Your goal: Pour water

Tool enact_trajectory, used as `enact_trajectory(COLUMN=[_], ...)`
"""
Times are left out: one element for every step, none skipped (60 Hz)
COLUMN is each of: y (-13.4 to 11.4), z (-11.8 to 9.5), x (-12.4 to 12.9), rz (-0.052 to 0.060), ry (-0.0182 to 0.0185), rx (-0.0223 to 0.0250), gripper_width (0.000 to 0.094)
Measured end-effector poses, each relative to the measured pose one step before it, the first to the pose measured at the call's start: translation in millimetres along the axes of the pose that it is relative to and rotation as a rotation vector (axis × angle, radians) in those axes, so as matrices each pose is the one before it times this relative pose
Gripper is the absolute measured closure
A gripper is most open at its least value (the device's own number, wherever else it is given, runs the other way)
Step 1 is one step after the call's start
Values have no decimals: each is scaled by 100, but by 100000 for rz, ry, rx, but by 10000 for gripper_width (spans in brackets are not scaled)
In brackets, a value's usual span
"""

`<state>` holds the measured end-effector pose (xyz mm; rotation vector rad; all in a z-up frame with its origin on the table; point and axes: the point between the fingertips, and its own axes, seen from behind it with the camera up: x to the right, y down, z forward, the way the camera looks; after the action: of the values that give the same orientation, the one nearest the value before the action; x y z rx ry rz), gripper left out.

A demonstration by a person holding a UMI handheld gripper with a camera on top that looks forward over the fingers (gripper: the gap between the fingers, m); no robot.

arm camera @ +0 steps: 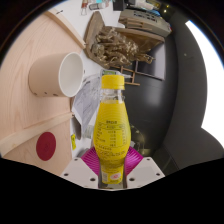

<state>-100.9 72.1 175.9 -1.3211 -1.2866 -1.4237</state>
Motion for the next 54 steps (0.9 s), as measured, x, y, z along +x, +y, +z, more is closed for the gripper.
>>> enact_trajectory(y=[-71, -82, -115, -114, -144, -166, -160, -135, -112, -91, -67, -61, -72, -53, -9, -34, -27, -50, -52, -66, -67, -58, -37, -1, 34, 6, 24, 19, 62, 61, 34, -24, -12, -17, -29, -42, -129, -158, -106, -81, -150, 157, -16, 105, 188, 206, 250, 235, 300, 363, 395, 397, 362, 585], z=[163, 155, 120, 268, 131, 106, 105, 145, 120, 139, 125, 92, 120, 55, 122, 37, 28, 7, -39, -52, -54, -39, -97, -33, -36, -136, -37, -88, -76, -118, -140, -132, -149, -157, -149, -127, -137, -114, -108, -78, -671, 544, -239, -32, -29, 25, -5, 69, 62, 73, 106, 119, 112, -238], x=[-49, -37, -3, 8, 66, 55, 29, -1, -2, -49, -99, -102, -115, -77, -95, 43, 70, 77, 82, 115, 97, 63, 129, 41, -18, 201, 136, 124, 92, 136, 153, 172, 257, 337, 312, 311, 299, 203, 214, 185, -38, 284, 149, 220, 182, 115, 34, -112, -102, -20, -35, -41, -37, -612], rz=[-2025, -1994, -2041, -2026, -1913, -1782, -1855, -1795, -1534, -1174, -848, -700, -541, -354, 286, 165, 277, 410, 605, 895, 1304, 1502, 1876, 2603, 3392, 3308, 4342, 4608, 5174, 5617, 6076, 6320, 6137, 6400, 6703, 6743, 6588, 6397, 6204, 6052, 5681, 6029, 5093, 4996, 4890, 4837, 4922, 4845, 4807, 4706, 4427, 4086, 3730, 3746], ry=[346, 449, 540, 688, 797, 655, 697, 504, 377, 203, 24, -153, -203, -254, -547, 5, 194, 138, 88, -17, -130, -13, -228, -506, -774, -273, -1083, -709, -883, -976, -1041, -1024, -466, -946, -672, -638, -653, -1041, -1003, -883, 856, -2689, -248, -879, -739, -898, -1248, -1715, -1669, -1441, -1379, -1419, -1449, -349], rx=[228, 380, 512, 697, 627, 556, 572, 498, 430, 291, 166, 126, 293, 13, 303, 126, 199, 255, 275, 298, 304, 130, -10, 26, 10, -392, 157, -198, -332, -473, -464, -325, -273, -179, -413, -350, -135, 6, -148, -225, -279, 109, -177, -423, -699, -729, -729, -582, -616, -770, -650, -543, -361, -232], gripper_width=[663, 663, 663, 663, 663, 663, 663, 663, 662, 664, 664, 664, 663, 664, 664, 664, 664, 663, 663, 663, 663, 662, 662, 662, 662, 662, 662, 663, 662, 663, 662, 662, 663, 663, 662, 661, 661, 660, 661, 660, 660, 660, 660, 661, 661, 660, 660, 660, 661, 660, 661, 660, 660, 659])
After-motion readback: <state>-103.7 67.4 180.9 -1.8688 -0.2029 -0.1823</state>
